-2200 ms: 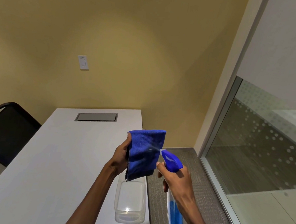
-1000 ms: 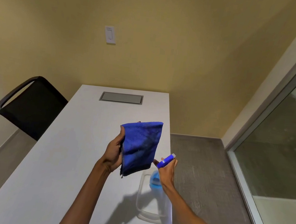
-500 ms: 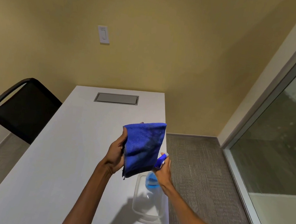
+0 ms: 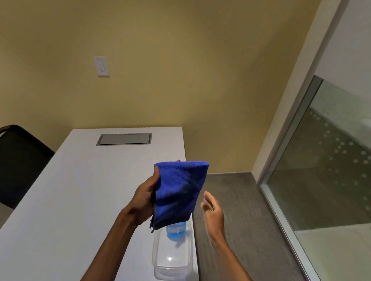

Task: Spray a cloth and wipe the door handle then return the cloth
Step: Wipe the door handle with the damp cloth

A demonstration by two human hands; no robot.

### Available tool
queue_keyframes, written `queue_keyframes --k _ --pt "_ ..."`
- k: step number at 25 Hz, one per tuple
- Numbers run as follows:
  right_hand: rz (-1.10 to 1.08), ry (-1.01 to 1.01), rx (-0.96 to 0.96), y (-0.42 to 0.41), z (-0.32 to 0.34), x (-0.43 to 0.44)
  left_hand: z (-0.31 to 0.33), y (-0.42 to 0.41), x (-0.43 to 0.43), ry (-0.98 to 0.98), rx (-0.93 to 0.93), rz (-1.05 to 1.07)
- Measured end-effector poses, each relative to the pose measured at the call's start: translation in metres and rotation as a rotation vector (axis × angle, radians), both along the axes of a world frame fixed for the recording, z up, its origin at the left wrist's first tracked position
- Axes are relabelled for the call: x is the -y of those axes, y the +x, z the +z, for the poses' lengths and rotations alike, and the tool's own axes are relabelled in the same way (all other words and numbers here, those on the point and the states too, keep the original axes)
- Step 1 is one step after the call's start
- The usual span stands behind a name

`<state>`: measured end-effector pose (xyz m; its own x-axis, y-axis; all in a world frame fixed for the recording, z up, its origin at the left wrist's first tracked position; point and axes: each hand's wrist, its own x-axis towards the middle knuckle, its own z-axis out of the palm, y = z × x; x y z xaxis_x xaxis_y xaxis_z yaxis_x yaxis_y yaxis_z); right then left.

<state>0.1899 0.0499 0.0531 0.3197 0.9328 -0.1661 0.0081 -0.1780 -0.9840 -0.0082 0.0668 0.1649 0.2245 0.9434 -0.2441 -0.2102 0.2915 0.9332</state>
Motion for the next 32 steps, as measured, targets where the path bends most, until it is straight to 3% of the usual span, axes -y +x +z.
queue_keyframes --k 4,9,12,14,19,22,28,32 --pt "0.047 0.255 -0.275 0.043 0.062 0.037 0.021 0.037 0.025 0.054 0.009 -0.092" --pt "0.029 0.397 -0.316 0.094 0.118 0.095 0.057 0.088 0.055 0.269 -0.107 -0.284" --pt "-0.011 0.457 -0.431 0.122 0.135 0.134 0.071 0.125 0.074 0.422 -0.249 -0.296" --pt "-0.04 0.492 -0.532 0.143 0.144 0.163 0.076 0.155 0.092 0.448 -0.232 -0.278" --pt "-0.127 0.543 -0.67 0.196 0.157 0.238 0.073 0.237 0.147 0.296 0.106 -0.55" --pt "-0.214 0.578 -0.706 0.228 0.162 0.285 0.076 0.284 0.18 0.137 0.171 -0.68" --pt "-0.434 0.601 -0.711 0.296 0.168 0.372 0.09 0.382 0.241 0.025 0.238 -0.866" --pt "-0.394 0.621 -0.822 0.334 0.171 0.413 0.096 0.438 0.272 -0.088 0.305 -1.02"
